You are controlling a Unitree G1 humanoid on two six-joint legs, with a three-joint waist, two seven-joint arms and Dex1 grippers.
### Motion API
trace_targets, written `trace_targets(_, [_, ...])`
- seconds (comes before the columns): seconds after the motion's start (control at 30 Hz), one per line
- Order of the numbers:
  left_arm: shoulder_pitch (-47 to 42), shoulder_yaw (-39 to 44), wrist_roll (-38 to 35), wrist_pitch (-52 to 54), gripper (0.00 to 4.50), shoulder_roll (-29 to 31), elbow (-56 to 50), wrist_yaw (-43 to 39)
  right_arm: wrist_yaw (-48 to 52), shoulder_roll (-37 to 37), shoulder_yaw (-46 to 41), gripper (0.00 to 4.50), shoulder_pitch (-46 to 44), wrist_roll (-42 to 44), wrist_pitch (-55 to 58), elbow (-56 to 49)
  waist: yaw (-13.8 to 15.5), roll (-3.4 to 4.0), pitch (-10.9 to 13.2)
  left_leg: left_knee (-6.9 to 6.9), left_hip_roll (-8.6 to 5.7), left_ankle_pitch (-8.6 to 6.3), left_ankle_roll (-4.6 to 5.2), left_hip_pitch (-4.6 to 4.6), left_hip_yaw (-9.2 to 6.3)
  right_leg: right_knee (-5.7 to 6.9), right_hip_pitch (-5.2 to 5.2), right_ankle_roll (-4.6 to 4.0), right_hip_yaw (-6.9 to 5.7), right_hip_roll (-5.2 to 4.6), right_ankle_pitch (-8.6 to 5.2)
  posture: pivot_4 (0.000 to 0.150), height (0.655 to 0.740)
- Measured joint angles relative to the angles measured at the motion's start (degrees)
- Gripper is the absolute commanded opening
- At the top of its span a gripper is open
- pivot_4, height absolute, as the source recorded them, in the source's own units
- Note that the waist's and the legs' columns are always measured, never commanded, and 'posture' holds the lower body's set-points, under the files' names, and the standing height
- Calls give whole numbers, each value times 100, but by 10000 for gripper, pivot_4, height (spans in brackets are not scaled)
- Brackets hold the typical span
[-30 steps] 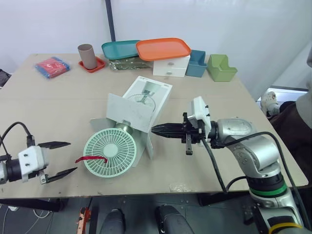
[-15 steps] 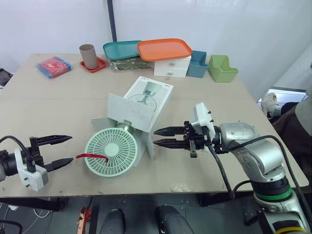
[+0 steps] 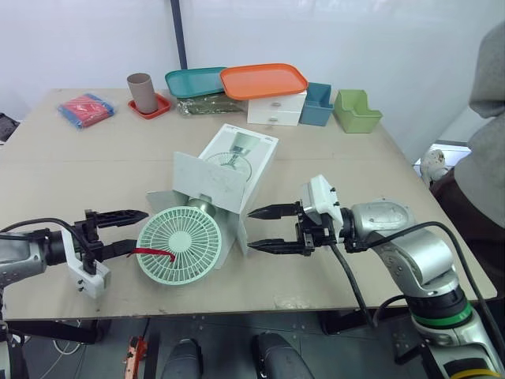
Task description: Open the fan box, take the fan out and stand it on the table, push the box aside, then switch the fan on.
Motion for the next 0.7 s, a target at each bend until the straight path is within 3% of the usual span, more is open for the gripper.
trace_targets(0.1, [27,-1233,1892,1099,45000,723,-482,2980,-66,-6,0,26781,15,-13,-3,-7,-7,-4,-2,8,6,0,0,-2,0,4,-2,5,-5,-5,3,1500,7400])
trace_targets(0.17, [-149,-2590,3226,2379,45000,1315,-534,5580,-133,-33,-4,26781,97,-39,-4,-16,-12,-3,-2,10,-2,0,-1,1,2,12,0,13,-5,-14,2,1500,7400])
trace_targets(0.2, [-184,-2825,3460,2622,45000,1368,-507,6037,-148,-36,-4,26781,109,-50,-4,-16,-11,-3,-2,10,-5,0,-1,0,4,13,-2,16,-5,-16,3,1500,7400])
trace_targets(0.23, [-386,-3470,3872,3126,45000,1404,-374,6993,-172,-54,-6,26781,122,-60,-5,-21,-7,-3,-2,13,-7,1,0,0,11,15,-2,18,-6,-17,4,1500,7400])
trace_targets(0.33, [-716,-4458,4373,3794,45000,1407,2,8219,-198,-65,-4,26781,134,-63,-4,-37,4,-8,-4,20,-6,1,-1,-3,11,21,-4,18,-8,-14,5,1500,7400])
trace_targets(0.47, [-1200,-5267,4555,4238,45000,1420,416,9081,-253,-79,-4,26781,147,-78,-5,-67,17,-8,-4,20,-6,2,-3,-2,12,27,-7,16,-7,-11,5,1500,7400])
trace_targets(0.7, [-1452,-5802,4283,4415,45000,1428,657,9454,-277,-104,-1,26781,160,-113,-5,-66,34,-10,-5,23,-7,3,-5,-2,14,31,-7,15,-5,-12,6,1500,7400])
